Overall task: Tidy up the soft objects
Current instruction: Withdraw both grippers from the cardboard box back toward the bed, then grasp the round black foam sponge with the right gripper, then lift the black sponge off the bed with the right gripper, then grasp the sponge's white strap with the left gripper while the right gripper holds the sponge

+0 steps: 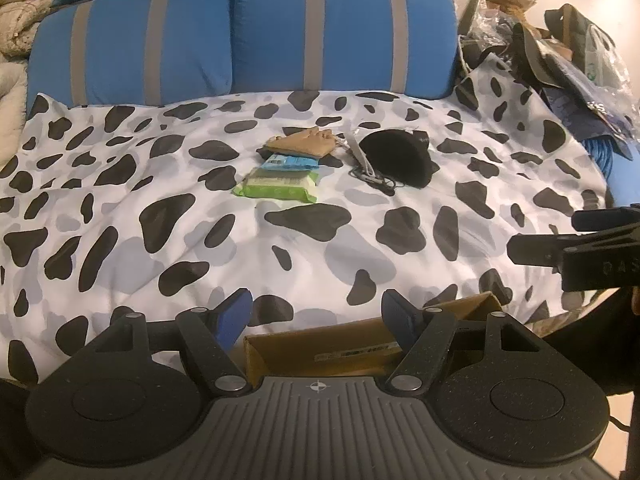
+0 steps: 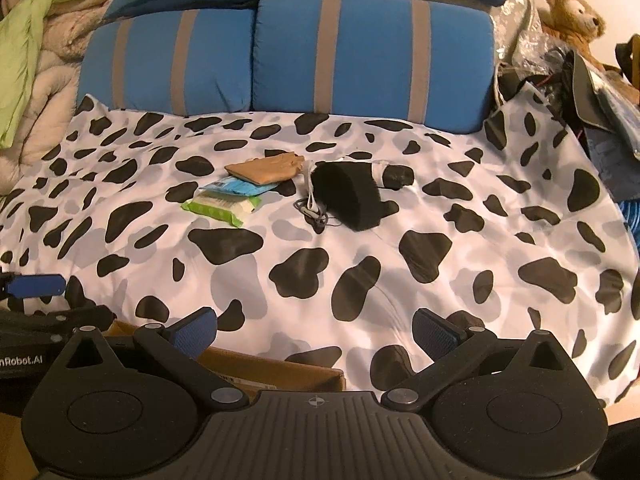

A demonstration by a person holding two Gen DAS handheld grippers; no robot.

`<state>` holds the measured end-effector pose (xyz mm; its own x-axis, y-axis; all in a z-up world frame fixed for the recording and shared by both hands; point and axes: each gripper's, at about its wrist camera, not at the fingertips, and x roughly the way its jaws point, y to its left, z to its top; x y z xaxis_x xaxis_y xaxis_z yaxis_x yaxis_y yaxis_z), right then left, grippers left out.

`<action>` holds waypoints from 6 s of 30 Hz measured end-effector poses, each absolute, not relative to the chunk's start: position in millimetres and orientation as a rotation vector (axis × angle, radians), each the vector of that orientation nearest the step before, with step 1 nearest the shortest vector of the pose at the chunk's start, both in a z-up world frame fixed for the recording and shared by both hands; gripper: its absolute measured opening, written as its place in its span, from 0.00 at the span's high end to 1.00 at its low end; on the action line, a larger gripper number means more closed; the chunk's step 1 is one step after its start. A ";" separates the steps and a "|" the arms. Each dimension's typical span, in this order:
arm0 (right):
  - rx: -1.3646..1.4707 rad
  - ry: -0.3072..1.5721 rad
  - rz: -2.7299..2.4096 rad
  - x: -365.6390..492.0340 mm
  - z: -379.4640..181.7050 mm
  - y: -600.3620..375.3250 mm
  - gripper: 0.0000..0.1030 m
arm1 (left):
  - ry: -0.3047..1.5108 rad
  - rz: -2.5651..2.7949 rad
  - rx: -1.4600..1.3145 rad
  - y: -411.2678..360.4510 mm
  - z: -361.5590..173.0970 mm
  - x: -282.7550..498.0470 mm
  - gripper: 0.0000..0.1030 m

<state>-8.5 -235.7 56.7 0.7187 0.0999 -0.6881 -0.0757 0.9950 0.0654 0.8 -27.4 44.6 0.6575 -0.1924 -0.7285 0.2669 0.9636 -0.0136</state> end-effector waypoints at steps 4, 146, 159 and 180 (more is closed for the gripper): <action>0.027 0.763 0.085 -2.4 56.3 -237.3 0.00 | 0.814 -0.269 0.091 -27.7 45.0 3.1 0.32; 0.060 0.849 0.326 199.2 52.4 -305.4 0.56 | 0.850 -0.476 0.040 -60.5 16.0 205.8 0.32; 0.143 0.846 0.382 200.2 52.9 -295.6 0.56 | 0.833 -0.524 -0.097 -42.8 24.7 203.8 0.32; 0.374 0.861 0.628 197.8 58.8 -284.0 0.56 | 0.891 -0.718 -0.854 8.9 1.9 224.9 0.49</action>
<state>197.8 -284.0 58.8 0.4901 0.6470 -0.5841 -0.3581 0.7604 0.5418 224.9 8.9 1.9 0.4492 -0.8177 -0.3600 0.1772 0.4764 -0.8612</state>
